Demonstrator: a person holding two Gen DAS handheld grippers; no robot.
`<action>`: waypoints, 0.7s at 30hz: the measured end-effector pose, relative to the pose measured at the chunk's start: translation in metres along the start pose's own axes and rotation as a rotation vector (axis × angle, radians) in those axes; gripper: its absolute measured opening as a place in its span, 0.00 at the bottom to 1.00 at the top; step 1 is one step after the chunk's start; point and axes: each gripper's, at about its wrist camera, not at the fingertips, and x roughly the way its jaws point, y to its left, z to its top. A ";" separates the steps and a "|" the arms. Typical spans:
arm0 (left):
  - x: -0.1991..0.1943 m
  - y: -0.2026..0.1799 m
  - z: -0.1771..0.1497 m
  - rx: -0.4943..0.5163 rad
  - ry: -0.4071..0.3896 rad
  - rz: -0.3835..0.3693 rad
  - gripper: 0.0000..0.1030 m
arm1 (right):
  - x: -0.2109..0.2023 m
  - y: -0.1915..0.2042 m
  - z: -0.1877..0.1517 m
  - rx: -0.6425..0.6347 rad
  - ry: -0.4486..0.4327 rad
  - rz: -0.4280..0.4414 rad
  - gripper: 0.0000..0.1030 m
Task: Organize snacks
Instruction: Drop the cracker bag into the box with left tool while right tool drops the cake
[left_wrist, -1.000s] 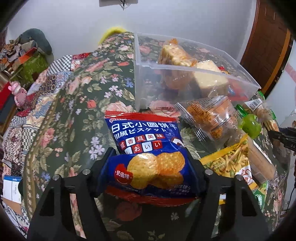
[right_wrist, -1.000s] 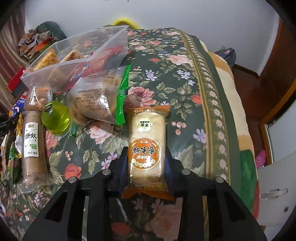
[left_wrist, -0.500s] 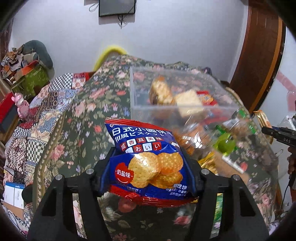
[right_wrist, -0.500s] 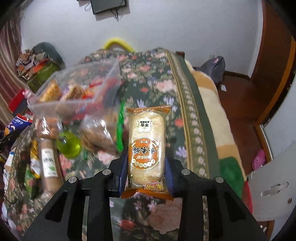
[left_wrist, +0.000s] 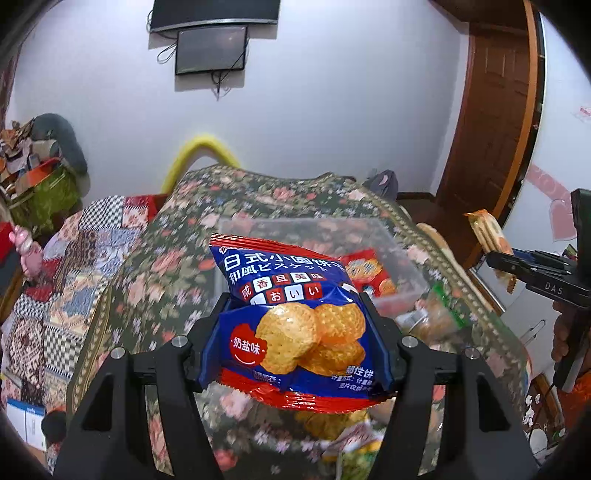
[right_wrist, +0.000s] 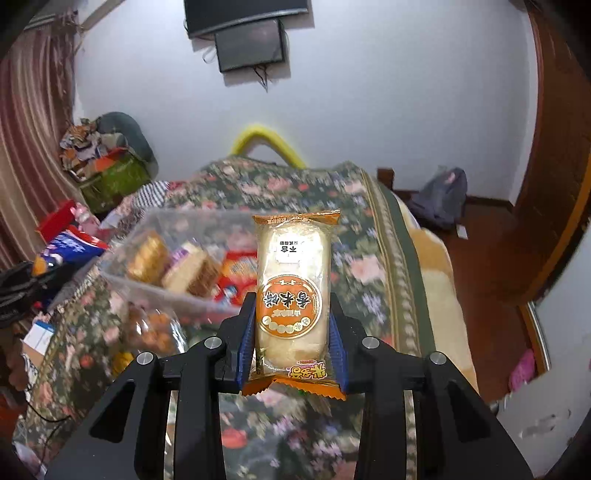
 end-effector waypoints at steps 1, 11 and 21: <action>0.002 -0.002 0.003 0.001 -0.004 -0.003 0.62 | 0.000 0.003 0.004 -0.006 -0.010 0.006 0.31; 0.036 -0.011 0.033 -0.032 -0.004 -0.022 0.62 | 0.027 0.037 0.026 -0.047 -0.033 0.076 0.31; 0.088 -0.015 0.035 -0.061 0.059 -0.060 0.62 | 0.083 0.058 0.029 -0.064 0.053 0.084 0.31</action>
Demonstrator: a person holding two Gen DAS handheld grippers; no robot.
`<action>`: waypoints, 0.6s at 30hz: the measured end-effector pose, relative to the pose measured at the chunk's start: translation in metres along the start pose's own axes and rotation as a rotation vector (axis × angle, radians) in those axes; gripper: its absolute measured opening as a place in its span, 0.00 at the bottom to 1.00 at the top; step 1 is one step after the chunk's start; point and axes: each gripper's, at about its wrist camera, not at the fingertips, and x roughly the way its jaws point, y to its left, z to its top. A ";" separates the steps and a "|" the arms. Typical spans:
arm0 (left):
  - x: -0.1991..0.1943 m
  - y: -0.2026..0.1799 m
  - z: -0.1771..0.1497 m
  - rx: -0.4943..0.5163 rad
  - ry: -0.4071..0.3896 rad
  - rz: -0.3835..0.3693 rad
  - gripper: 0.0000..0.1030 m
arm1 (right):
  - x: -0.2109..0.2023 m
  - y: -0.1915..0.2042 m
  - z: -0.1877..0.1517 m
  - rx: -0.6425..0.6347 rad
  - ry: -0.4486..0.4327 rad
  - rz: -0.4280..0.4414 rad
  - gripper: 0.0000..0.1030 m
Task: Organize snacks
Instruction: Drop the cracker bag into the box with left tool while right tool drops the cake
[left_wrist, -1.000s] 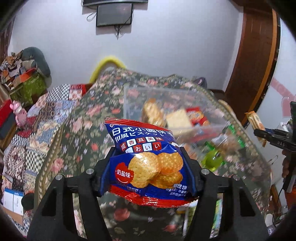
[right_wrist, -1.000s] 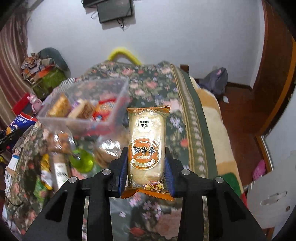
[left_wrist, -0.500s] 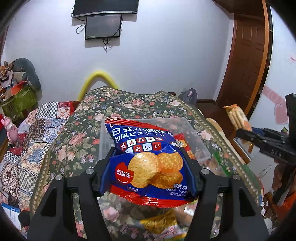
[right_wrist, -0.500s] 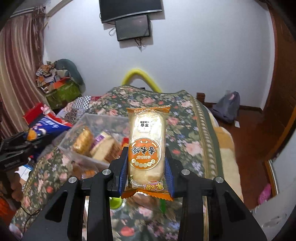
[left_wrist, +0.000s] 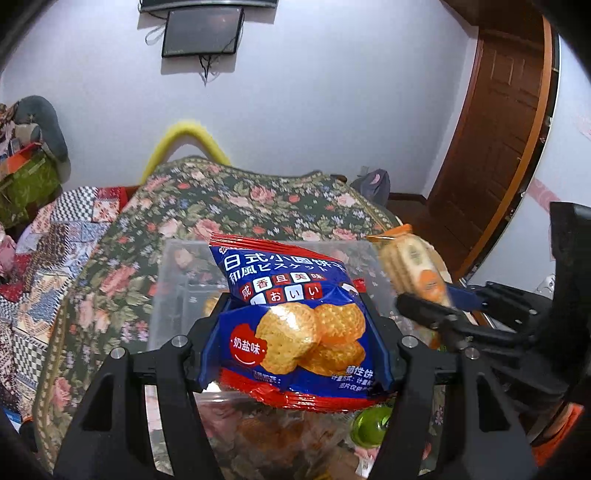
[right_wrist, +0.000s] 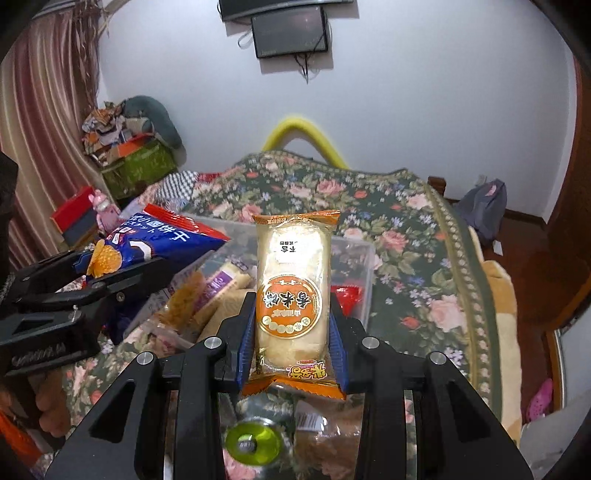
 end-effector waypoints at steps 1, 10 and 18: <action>0.004 -0.001 0.000 0.000 0.008 -0.001 0.62 | 0.007 0.000 -0.001 0.000 0.012 -0.006 0.31; 0.040 -0.002 0.001 0.009 0.068 0.007 0.62 | 0.038 -0.004 -0.004 0.002 0.094 -0.032 0.31; 0.052 0.004 -0.002 -0.023 0.128 -0.010 0.64 | 0.041 -0.003 -0.011 -0.010 0.130 -0.047 0.33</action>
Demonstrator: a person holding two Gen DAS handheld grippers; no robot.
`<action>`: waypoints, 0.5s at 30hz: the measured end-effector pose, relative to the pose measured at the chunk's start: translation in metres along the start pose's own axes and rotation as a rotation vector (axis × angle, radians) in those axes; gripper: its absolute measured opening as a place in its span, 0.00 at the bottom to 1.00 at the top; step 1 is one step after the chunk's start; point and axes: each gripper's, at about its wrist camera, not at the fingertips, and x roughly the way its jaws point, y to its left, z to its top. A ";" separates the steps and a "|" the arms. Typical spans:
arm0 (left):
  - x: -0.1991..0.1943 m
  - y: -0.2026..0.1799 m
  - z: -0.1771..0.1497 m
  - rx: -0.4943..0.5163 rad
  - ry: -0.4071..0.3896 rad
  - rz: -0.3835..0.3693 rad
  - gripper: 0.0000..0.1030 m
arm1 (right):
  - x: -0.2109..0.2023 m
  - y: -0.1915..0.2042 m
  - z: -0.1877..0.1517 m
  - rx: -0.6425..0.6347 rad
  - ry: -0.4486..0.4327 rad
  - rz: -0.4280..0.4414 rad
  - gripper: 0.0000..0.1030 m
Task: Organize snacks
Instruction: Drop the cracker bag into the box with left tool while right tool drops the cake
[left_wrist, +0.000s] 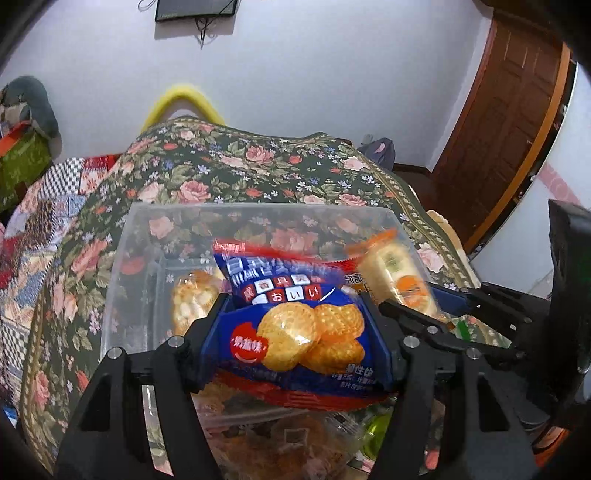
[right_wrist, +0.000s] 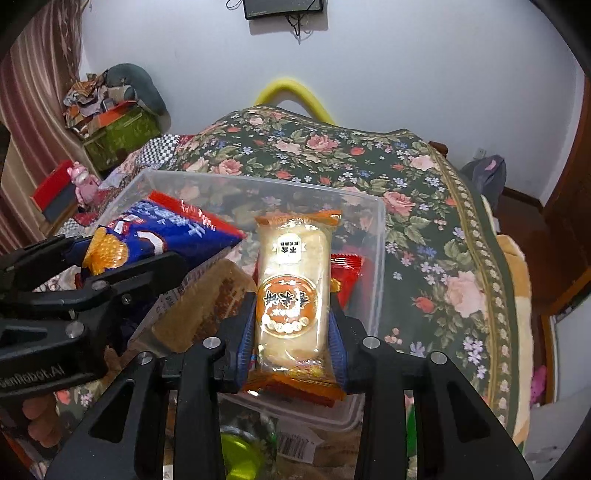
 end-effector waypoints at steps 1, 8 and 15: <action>-0.002 0.001 0.000 -0.002 -0.001 -0.006 0.64 | -0.002 0.001 0.000 -0.007 0.000 -0.002 0.34; -0.037 -0.005 0.001 0.029 -0.046 -0.006 0.66 | -0.027 0.002 0.001 -0.024 -0.042 -0.004 0.42; -0.089 -0.010 -0.009 0.075 -0.103 0.003 0.70 | -0.071 0.011 -0.007 -0.038 -0.106 0.035 0.42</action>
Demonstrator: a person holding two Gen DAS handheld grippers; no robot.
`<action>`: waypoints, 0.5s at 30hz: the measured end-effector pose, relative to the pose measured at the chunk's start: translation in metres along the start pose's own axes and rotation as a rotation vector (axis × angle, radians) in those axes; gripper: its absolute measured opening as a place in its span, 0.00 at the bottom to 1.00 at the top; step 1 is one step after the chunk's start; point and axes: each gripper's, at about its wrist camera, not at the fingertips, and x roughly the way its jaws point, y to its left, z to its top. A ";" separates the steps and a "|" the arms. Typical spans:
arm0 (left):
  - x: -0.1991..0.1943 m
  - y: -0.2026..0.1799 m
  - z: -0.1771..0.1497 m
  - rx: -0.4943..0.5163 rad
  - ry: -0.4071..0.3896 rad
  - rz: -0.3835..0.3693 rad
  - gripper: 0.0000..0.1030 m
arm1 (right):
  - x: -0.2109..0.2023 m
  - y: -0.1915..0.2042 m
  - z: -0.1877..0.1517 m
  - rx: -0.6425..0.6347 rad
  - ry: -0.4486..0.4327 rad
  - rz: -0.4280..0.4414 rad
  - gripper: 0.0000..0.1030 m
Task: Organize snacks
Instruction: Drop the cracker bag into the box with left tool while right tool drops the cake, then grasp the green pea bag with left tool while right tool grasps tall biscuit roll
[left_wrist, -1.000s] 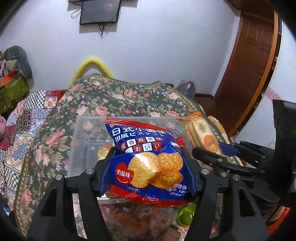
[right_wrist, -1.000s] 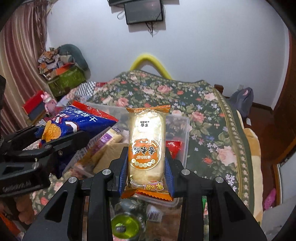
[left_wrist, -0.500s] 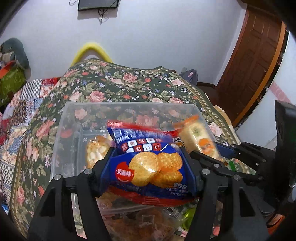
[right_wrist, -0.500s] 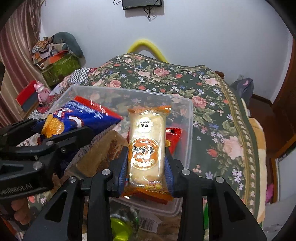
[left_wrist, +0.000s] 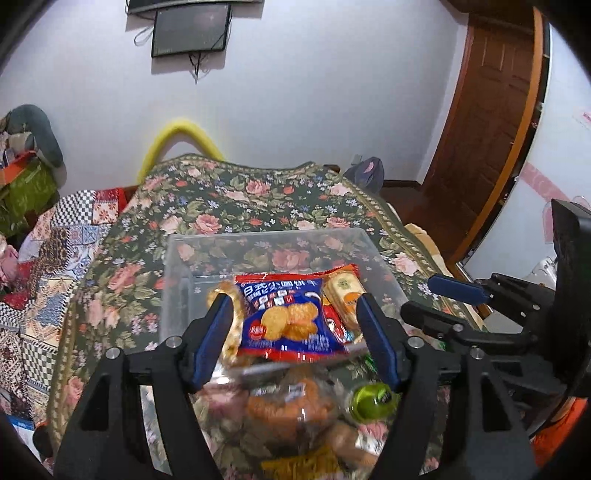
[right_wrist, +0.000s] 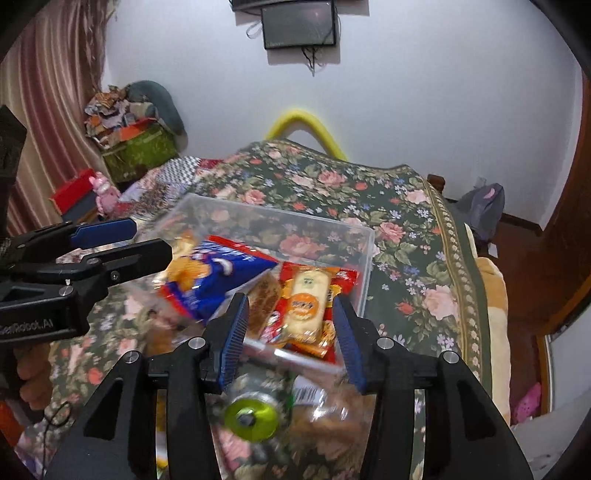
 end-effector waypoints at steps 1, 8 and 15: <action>-0.006 0.000 -0.003 0.004 -0.002 -0.001 0.71 | -0.006 0.002 -0.002 0.000 -0.003 0.008 0.43; -0.038 0.002 -0.041 0.054 0.028 0.030 0.74 | -0.022 0.024 -0.036 -0.030 0.030 0.074 0.49; -0.045 0.007 -0.097 0.063 0.116 0.054 0.76 | 0.009 0.049 -0.082 -0.074 0.162 0.134 0.49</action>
